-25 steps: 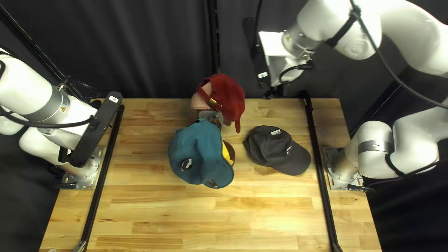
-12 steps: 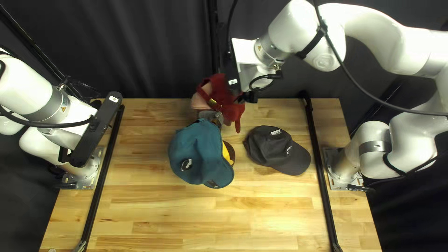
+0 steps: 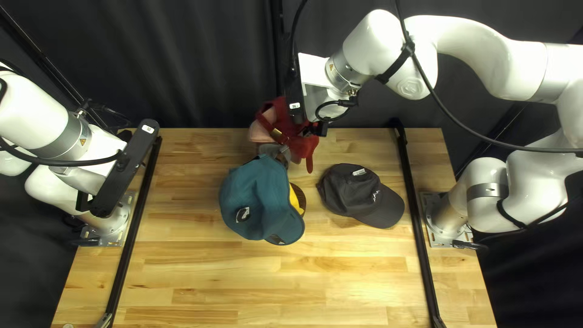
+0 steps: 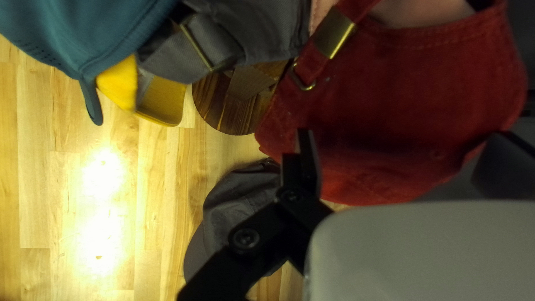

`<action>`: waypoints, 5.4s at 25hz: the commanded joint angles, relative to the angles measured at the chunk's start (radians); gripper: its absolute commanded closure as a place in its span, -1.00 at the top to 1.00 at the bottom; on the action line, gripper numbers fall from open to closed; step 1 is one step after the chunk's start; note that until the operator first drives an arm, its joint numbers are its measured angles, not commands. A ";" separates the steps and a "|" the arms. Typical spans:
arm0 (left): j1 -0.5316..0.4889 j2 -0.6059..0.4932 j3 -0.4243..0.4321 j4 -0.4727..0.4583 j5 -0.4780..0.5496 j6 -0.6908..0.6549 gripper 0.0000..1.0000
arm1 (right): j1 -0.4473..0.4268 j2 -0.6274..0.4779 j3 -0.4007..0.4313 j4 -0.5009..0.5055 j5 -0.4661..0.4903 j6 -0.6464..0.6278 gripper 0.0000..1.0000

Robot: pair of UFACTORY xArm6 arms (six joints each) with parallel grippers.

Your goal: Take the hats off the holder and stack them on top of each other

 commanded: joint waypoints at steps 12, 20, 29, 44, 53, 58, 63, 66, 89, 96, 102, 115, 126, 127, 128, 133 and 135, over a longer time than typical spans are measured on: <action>0.000 0.000 0.000 0.000 0.000 0.000 1.00 | 0.016 -0.009 -0.059 -0.011 0.079 0.007 -1.00; 0.000 0.000 0.000 0.000 0.000 0.000 1.00 | 0.032 -0.030 -0.112 -0.033 0.155 0.004 -1.00; 0.000 0.000 0.000 0.000 0.000 0.000 1.00 | 0.038 -0.024 -0.093 -0.032 0.141 0.000 -1.00; 0.000 0.000 0.000 0.000 0.000 0.000 1.00 | 0.051 0.054 -0.056 -0.002 0.067 -0.013 0.80; 0.000 0.000 0.000 0.000 0.000 0.000 1.00 | 0.021 -0.055 -0.065 -0.011 0.172 -0.050 0.90; 0.000 0.000 0.000 0.000 0.000 0.000 1.00 | -0.011 -0.177 0.087 -0.005 0.140 -0.054 0.75; 0.000 0.000 0.000 0.000 0.000 0.000 1.00 | -0.032 -0.223 0.225 0.011 0.060 -0.044 0.68; 0.000 0.000 0.000 0.000 0.000 0.000 1.00 | -0.040 -0.227 0.290 0.022 -0.003 -0.029 0.57; 0.000 0.000 0.000 0.000 0.000 0.000 1.00 | -0.025 -0.262 0.445 0.019 -0.275 0.149 -1.00; 0.000 0.000 0.000 0.000 0.000 0.000 1.00 | -0.029 -0.270 0.448 0.034 -0.279 0.133 -1.00; 0.000 0.000 0.000 0.000 0.000 0.000 1.00 | -0.047 -0.273 0.437 0.072 -0.253 0.084 0.67; 0.000 0.000 0.000 0.000 0.000 0.000 1.00 | -0.128 -0.483 0.646 0.290 -0.396 -0.145 0.52; 0.000 0.000 0.000 0.000 0.000 0.000 1.00 | -0.071 -0.451 0.758 0.311 -0.679 -0.112 0.33; 0.000 0.000 0.000 0.000 0.000 0.000 1.00 | -0.065 -0.441 0.769 0.310 -0.716 -0.104 0.33; 0.000 0.000 0.000 0.000 0.000 0.000 1.00 | -0.062 -0.433 0.775 0.312 -0.740 -0.101 0.33; 0.000 0.000 0.000 0.000 0.000 0.000 1.00 | -0.053 -0.379 0.781 0.331 -0.826 -0.103 0.27; 0.000 0.000 0.000 0.000 0.000 0.000 1.00 | -0.053 -0.354 0.771 0.350 -0.843 -0.118 0.26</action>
